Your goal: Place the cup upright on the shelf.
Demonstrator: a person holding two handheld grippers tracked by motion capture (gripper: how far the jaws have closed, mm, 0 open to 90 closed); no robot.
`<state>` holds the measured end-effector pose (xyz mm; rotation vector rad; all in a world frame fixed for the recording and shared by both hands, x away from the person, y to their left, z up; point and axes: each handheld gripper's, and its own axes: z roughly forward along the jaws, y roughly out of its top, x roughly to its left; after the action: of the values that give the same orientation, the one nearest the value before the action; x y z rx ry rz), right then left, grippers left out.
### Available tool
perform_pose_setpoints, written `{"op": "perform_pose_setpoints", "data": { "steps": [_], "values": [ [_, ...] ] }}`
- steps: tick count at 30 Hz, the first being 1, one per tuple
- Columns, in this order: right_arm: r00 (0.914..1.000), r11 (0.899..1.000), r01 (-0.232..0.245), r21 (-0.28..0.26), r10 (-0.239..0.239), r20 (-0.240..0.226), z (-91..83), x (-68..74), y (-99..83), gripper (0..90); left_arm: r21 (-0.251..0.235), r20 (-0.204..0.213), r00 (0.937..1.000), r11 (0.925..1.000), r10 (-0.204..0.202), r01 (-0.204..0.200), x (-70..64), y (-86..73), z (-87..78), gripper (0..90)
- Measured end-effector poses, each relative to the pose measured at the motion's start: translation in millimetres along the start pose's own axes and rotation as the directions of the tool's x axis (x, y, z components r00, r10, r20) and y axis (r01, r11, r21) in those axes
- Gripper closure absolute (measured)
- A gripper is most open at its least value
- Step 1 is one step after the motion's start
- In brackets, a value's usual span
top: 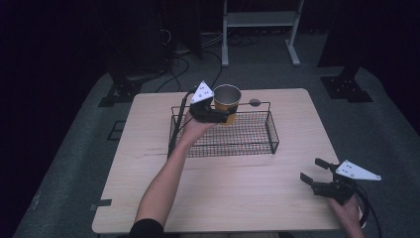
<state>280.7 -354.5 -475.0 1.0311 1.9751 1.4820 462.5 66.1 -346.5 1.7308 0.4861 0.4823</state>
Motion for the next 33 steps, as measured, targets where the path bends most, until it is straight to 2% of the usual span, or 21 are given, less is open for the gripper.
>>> {"op": "perform_pose_setpoints", "data": {
  "steps": [5,12,19,24,28,31,33],
  "values": [
    [1.0,1.0,0.006,0.0,-0.006,-0.001,0.1,0.0,0.0,13.4,-0.003,0.027,0.999,0.9994,-0.035,0.035,11.8,-9.9,4.1,14.0],
    [1.0,1.0,0.008,-0.001,-0.008,-0.002,0.2,0.1,0.0,13.4,0.043,0.071,0.9969,0.9985,-0.035,0.032,17.3,-21.7,9.4,14.0],
    [1.0,1.0,0.008,-0.001,-0.008,-0.003,0.1,0.2,-0.1,13.4,0.082,0.104,0.9945,0.9966,-0.013,0.004,20.5,-29.4,15.6,13.9],
    [1.0,1.0,0.006,-0.001,-0.006,-0.004,0.0,-0.1,0.0,13.4,0.133,0.11,0.9936,0.9903,0.028,-0.042,23.3,-35.5,20.7,13.9],
    [0.9999,1.0,0.01,0.0,-0.01,-0.005,0.2,0.3,-0.1,13.4,0.138,0.111,0.9936,0.9898,0.019,-0.034,25.5,-40.8,23.5,13.8],
    [0.9999,1.0,0.009,-0.001,-0.009,-0.006,0.1,0.3,-0.1,13.4,0.173,0.132,0.991,0.9837,0.026,-0.049,25.6,-44.7,26.9,13.7],
    [0.9999,1.0,0.011,0.0,-0.011,-0.007,0.2,0.4,-0.1,13.4,0.194,0.15,0.9885,0.9799,0.016,-0.045,26.6,-47.9,29.0,13.7]
  ]
}}
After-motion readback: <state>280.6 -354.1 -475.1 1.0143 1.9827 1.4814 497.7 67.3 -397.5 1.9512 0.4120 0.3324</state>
